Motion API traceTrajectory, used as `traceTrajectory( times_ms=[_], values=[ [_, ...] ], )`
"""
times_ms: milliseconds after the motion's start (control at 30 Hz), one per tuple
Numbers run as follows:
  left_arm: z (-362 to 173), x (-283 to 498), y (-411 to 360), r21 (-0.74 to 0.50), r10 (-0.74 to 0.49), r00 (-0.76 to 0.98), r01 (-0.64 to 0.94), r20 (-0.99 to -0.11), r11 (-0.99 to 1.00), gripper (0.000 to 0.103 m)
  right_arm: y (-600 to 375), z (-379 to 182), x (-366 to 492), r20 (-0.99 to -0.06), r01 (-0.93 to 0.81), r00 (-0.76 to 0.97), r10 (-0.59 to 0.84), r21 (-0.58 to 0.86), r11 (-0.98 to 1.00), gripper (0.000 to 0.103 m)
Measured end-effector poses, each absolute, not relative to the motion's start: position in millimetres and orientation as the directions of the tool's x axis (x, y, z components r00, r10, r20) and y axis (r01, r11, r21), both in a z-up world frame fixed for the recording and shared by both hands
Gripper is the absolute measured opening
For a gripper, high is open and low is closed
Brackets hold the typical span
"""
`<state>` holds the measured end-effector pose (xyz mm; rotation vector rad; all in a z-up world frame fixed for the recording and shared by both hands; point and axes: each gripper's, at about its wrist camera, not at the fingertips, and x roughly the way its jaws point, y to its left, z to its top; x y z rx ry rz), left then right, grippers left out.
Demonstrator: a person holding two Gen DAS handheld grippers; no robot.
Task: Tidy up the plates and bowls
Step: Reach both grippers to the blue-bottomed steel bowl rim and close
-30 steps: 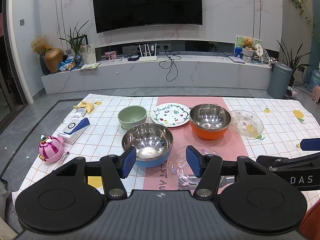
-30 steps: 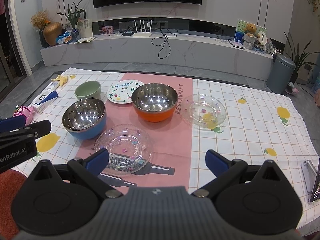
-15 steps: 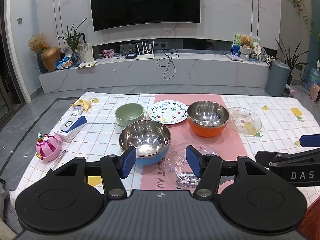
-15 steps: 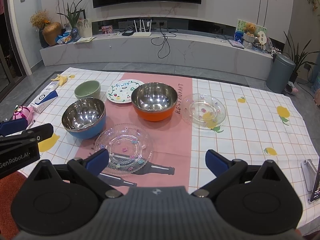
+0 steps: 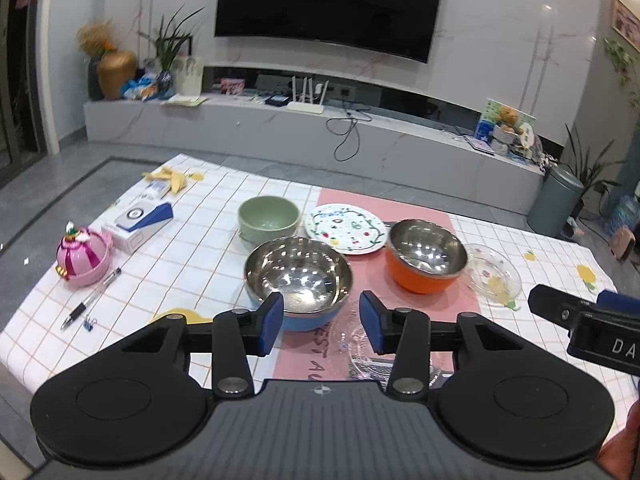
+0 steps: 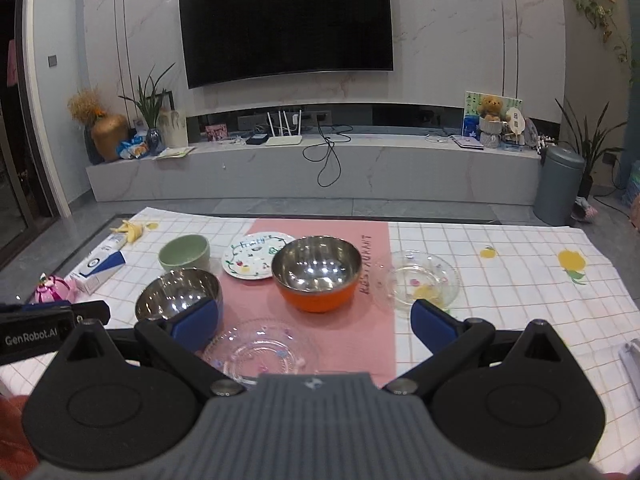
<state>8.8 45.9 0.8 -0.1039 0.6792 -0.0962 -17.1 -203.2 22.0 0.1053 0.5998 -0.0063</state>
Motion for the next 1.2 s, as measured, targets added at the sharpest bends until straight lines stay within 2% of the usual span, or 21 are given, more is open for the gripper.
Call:
traceTrajectory(
  times_ms=[133, 267, 467, 700, 767, 833, 1033, 1100, 1133, 1200],
  values=[
    [-5, 20, 62, -0.198, -0.148, 0.753, 0.024, -0.641, 0.98, 0.051, -190, 15, -3, -0.576, 0.031, 0.817, 0.043, 0.118, 0.993, 0.1],
    [-7, 34, 67, -0.158, -0.119, 0.752, 0.02, -0.648, 0.987, 0.051, -175, 4, 16, -0.605, 0.001, 0.793, 0.074, 0.123, 0.992, 0.1],
    [-19, 66, 88, -0.232, -0.123, 0.729, -0.049, -0.673, 0.972, 0.051, -154, -11, 49, -0.638, -0.025, 0.763, 0.102, 0.128, 0.991, 0.1],
    [-41, 102, 100, -0.234, -0.083, 0.693, -0.127, -0.716, 0.964, 0.051, -131, -34, 96, -0.704, -0.069, 0.692, 0.16, 0.157, 0.985, 0.1],
    [-50, 111, 102, -0.242, -0.081, 0.678, -0.147, -0.731, 0.959, 0.051, -126, -42, 109, -0.713, -0.074, 0.68, 0.173, 0.168, 0.983, 0.095],
    [-57, 119, 103, -0.253, -0.084, 0.667, -0.161, -0.741, 0.954, 0.051, -121, -50, 124, -0.733, -0.071, 0.659, 0.169, 0.162, 0.984, 0.082],
    [-79, 141, 97, -0.208, -0.042, 0.635, -0.189, -0.771, 0.96, 0.051, -114, -77, 161, -0.797, -0.048, 0.569, 0.202, 0.213, 0.976, 0.06],
    [-86, 147, 98, -0.204, -0.034, 0.625, -0.203, -0.78, 0.958, 0.05, -112, -86, 169, -0.808, -0.037, 0.555, 0.197, 0.213, 0.976, 0.058],
    [-89, 149, 98, -0.197, -0.027, 0.62, -0.208, -0.784, 0.958, 0.049, -112, -89, 173, -0.813, -0.03, 0.548, 0.195, 0.213, 0.977, 0.054],
    [-93, 151, 97, -0.18, -0.012, 0.612, -0.213, -0.79, 0.96, 0.039, -113, -97, 179, -0.823, -0.019, 0.53, 0.206, 0.232, 0.973, 0.048]
  ],
)
